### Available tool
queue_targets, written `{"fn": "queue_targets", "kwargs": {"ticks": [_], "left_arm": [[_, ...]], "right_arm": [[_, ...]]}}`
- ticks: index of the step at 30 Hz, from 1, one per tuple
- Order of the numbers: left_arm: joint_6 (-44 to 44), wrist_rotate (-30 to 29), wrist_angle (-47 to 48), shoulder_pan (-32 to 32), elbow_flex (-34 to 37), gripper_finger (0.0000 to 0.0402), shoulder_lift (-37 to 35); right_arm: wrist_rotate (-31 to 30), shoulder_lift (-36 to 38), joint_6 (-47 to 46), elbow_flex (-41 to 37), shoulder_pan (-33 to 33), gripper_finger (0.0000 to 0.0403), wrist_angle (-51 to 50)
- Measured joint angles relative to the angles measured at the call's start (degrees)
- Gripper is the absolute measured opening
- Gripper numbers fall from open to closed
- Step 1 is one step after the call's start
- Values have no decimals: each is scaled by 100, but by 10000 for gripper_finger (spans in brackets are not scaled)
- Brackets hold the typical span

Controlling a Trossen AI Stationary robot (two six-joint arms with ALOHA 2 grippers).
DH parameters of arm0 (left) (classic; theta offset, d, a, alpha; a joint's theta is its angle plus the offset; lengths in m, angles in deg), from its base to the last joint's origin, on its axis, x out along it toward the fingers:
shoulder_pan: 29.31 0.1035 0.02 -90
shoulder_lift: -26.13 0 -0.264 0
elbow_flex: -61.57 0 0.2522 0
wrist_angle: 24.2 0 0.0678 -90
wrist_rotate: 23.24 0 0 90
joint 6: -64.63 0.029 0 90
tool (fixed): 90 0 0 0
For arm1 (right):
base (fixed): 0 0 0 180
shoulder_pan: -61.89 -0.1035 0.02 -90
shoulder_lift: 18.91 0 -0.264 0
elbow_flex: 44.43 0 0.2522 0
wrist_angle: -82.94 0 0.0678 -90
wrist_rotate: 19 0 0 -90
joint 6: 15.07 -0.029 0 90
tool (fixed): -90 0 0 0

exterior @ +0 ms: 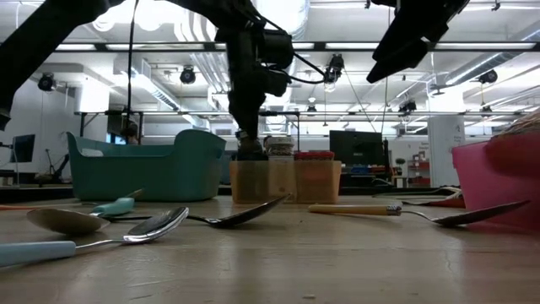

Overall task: Pick & Place Food Item
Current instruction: Put the green seasoning bottle into the orange bin, then put the orange seasoning pack into the orange bin

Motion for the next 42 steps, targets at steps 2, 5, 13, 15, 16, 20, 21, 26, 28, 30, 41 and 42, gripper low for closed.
{"fn": "queue_targets", "kwargs": {"ticks": [2,5,13,15,16,20,21,26,28,30,41,42], "left_arm": [[-1,0,-85,0,0,185,0],[-28,0,-95,0,0,185,0],[-92,79,86,5,98,185,2],[-92,81,81,2,98,185,2],[-94,83,82,0,98,185,2],[-100,85,80,0,98,185,2],[-114,84,78,0,98,185,2],[-130,85,58,-1,98,199,2],[-186,44,8,-4,98,233,2],[-221,-104,-80,-11,98,263,2],[-250,-233,-267,-14,98,292,2],[-256,-264,-284,-14,98,292,2]], "right_arm": [[2,0,22,0,0,357,0],[0,0,37,0,0,357,2],[-2,0,127,0,0,357,11],[-2,0,140,0,0,357,17],[-4,0,139,0,0,357,20],[-4,0,139,0,0,357,34],[-2,0,139,0,0,357,38],[-2,0,139,0,0,357,52],[-2,0,139,0,0,357,52],[-2,0,139,0,0,357,52],[0,0,139,0,0,357,50],[0,0,139,0,1,357,50]]}}
